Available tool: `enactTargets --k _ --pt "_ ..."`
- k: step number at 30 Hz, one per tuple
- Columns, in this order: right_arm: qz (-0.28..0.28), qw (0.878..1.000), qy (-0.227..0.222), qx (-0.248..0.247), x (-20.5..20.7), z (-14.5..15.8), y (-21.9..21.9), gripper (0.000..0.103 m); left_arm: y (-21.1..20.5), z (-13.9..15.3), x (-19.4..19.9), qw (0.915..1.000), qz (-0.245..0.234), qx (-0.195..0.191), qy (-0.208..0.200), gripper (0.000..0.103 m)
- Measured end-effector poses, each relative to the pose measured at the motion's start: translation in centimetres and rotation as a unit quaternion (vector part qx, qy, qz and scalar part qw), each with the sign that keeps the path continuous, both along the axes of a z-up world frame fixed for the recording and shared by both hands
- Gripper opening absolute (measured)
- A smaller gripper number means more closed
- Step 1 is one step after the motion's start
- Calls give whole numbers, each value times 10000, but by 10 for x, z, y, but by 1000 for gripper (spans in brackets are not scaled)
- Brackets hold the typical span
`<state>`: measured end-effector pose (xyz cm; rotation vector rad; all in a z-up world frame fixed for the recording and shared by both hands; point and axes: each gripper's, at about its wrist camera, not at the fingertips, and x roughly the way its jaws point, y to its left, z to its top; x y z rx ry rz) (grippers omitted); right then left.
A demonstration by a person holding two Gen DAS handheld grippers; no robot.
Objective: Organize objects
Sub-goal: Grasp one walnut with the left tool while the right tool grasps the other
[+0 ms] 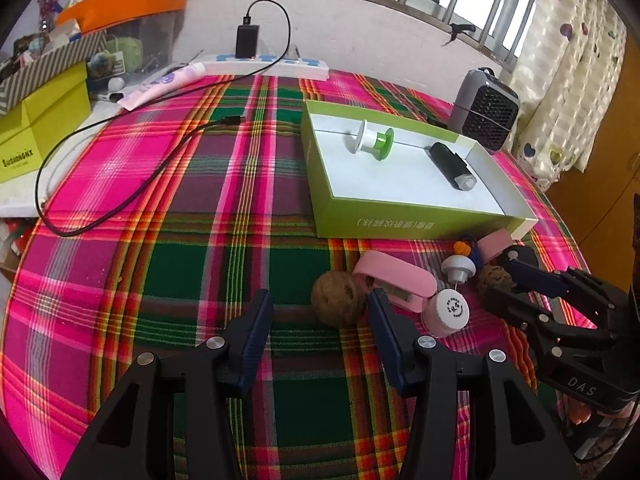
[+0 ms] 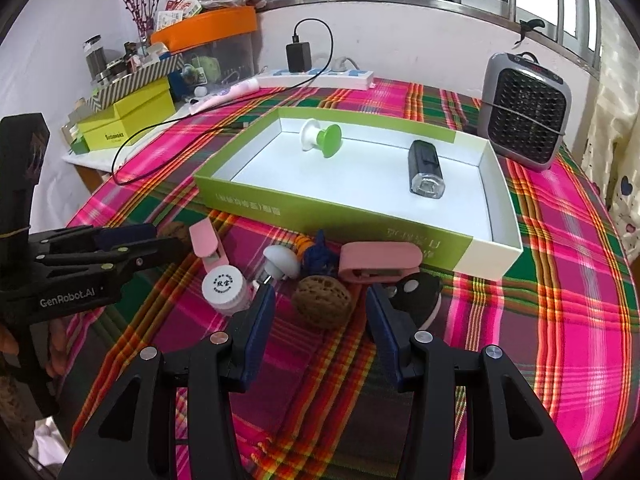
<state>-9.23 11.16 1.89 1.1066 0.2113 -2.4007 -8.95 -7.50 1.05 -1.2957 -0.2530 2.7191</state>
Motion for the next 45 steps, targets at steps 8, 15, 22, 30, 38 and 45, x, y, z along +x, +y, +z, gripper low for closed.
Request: enactTargets --k 8,15,22,30,38,45 --pt "50 10000 18 70 1 -1 -3 48 2 0 -4 10000 7 -72 19 49" --pt "28 10000 13 73 0 -2 -2 42 3 0 -5 9999 13 -109 42 48" --pt "19 10000 23 81 0 -1 -2 35 5 -1 -4 10000 -26 -80 47 35" --pt "16 10000 24 70 0 -1 -1 34 7 0 -4 9999 -89 -73 71 27" --pt "15 10000 31 70 0 -1 -2 34 7 0 -3 9999 -72 -70 74 27" --pt "13 10000 50 53 1 0 -2 34 5 3 -2 9999 -46 -64 119 27"
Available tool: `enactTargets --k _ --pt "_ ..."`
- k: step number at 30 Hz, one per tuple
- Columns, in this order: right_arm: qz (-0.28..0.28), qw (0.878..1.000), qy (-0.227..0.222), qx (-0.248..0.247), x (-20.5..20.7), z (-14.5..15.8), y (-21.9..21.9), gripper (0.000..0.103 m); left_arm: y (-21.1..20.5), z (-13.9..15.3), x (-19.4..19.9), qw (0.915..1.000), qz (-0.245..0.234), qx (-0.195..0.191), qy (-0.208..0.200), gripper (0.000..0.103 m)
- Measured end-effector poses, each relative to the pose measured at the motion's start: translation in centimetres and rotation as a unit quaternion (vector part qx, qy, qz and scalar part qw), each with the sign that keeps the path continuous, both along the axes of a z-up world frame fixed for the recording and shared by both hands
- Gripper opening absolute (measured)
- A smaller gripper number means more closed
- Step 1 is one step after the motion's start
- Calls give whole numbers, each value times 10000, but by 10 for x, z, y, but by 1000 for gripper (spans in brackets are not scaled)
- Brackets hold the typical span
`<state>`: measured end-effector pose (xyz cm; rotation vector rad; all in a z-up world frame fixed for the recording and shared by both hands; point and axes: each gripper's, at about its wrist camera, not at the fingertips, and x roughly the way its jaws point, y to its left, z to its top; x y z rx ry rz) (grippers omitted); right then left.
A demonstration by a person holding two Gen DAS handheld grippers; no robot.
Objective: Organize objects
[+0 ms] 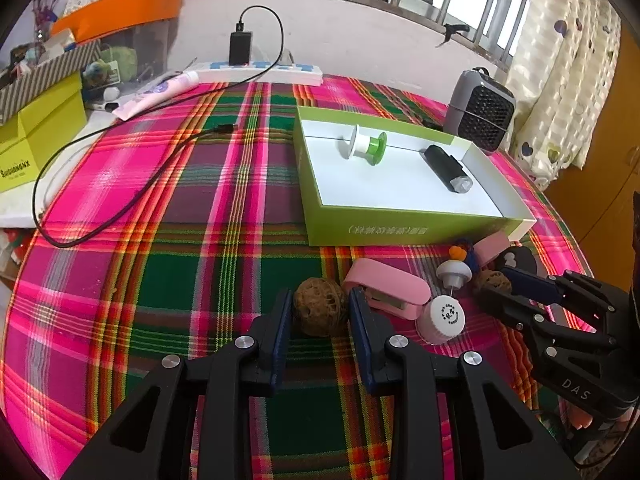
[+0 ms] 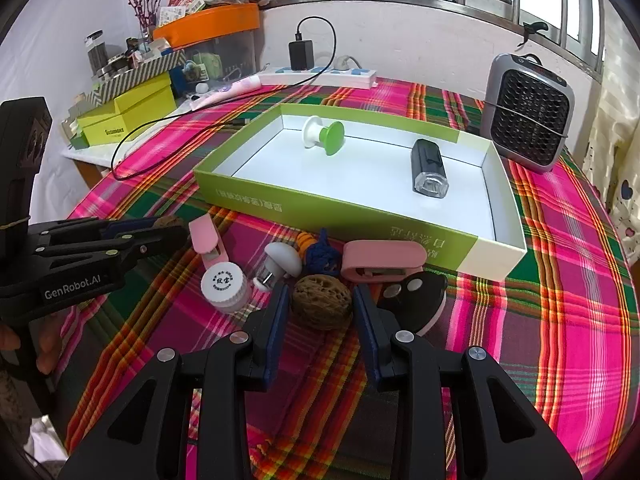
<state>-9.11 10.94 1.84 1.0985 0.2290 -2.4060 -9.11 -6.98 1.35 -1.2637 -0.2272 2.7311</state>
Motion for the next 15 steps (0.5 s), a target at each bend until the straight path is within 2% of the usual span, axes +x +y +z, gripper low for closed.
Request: enactTargets --k 15 --pt "-9 9999 68 -156 2 9 4 34 3 15 4 9998 -35 -18 192 27"
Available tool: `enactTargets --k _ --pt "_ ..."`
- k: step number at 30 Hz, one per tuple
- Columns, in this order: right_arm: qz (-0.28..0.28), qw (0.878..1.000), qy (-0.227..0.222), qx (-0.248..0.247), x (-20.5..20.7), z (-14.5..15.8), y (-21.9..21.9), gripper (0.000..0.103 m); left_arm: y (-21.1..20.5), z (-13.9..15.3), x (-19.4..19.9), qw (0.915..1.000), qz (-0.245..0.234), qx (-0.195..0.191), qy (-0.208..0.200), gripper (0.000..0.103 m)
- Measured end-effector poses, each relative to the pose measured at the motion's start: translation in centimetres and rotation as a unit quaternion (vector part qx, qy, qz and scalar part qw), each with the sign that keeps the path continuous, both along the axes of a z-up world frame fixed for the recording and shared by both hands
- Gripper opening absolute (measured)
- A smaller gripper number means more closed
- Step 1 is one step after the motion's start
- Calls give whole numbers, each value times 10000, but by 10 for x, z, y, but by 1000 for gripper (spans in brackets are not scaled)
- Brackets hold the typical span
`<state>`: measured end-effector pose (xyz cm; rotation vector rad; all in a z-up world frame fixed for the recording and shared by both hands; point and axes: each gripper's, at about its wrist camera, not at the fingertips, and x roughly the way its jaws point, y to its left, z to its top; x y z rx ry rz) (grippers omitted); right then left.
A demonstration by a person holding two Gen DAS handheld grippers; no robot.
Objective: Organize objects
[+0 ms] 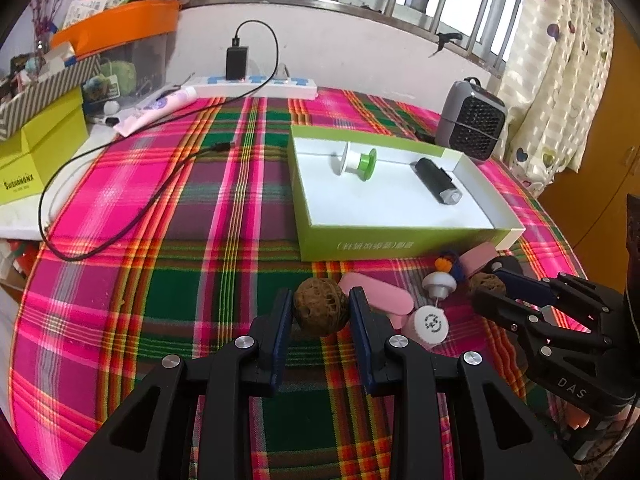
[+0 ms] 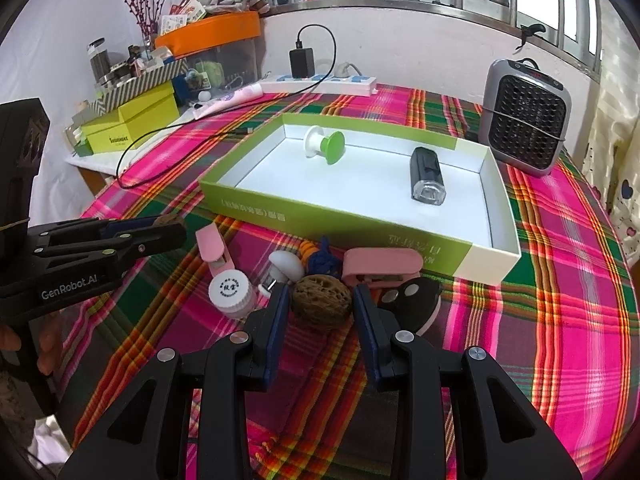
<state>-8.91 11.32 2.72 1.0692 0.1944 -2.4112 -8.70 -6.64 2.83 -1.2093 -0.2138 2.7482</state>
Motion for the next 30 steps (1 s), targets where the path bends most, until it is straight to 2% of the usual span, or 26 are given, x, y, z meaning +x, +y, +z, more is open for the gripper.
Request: enactTargets --k 15,23,30 --pt "-63 9997 199 -131 -13 23 2 34 12 19 -18 9996 -162 -18 217 27" --pt "-70 9996 264 -71 -34 34 -1 34 20 23 -37 9993 -279 -61 233 27" --pt "-76 9998 150 -57 -60 38 -2 34 23 21 -56 9994 -282 -79 174 27"
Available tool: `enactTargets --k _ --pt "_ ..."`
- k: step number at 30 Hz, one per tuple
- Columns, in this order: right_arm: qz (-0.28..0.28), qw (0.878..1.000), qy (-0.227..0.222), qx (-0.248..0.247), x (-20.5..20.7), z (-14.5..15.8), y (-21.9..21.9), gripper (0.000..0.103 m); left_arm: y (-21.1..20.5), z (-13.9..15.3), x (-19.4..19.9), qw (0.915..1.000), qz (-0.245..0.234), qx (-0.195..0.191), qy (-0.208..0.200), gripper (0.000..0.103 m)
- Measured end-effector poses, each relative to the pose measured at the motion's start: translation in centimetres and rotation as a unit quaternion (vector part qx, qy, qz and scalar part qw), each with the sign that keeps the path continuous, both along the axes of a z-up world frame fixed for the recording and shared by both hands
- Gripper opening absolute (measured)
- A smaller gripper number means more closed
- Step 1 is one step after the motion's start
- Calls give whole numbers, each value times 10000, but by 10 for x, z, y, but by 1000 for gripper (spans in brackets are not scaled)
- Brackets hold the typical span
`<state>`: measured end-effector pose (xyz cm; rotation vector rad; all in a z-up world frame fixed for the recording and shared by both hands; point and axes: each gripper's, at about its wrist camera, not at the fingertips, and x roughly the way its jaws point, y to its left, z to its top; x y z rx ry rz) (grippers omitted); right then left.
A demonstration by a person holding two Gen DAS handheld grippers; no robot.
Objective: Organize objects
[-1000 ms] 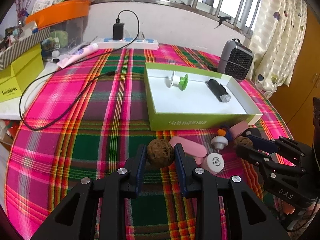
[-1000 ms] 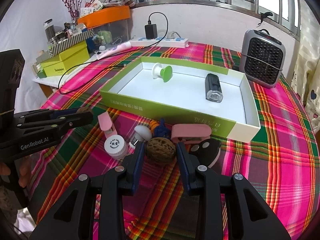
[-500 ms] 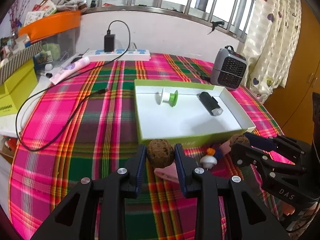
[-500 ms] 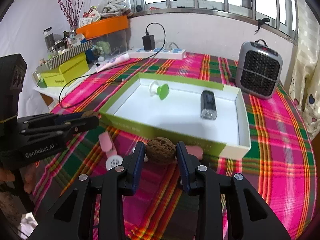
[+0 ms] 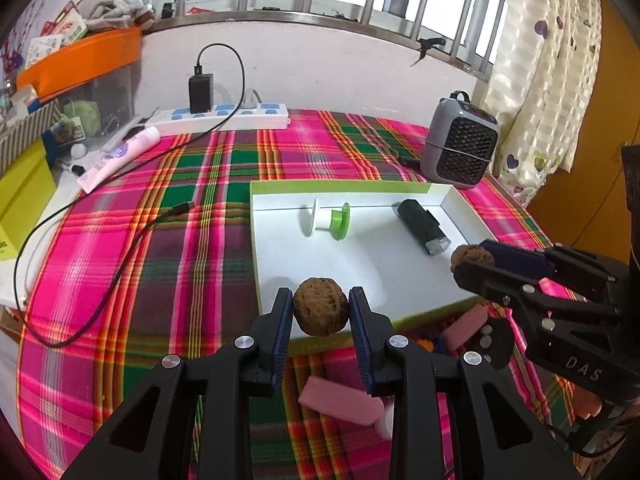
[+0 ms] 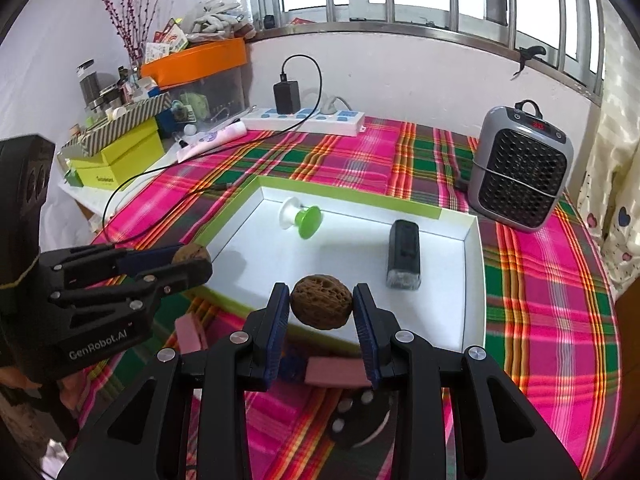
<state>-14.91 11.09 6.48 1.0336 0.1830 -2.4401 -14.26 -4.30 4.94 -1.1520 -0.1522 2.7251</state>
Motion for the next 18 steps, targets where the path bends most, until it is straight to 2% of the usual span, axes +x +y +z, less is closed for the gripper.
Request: enactTargets --k 7,18 --pt "-137 9998 -164 -13 -28 -1 -3 34 3 -1 -17 10000 4 -23 -17 27" --pt "-221 9985 -397 316 -70 -15 -18 34 10 -8 -42 9999 -1 -117 -116 27"
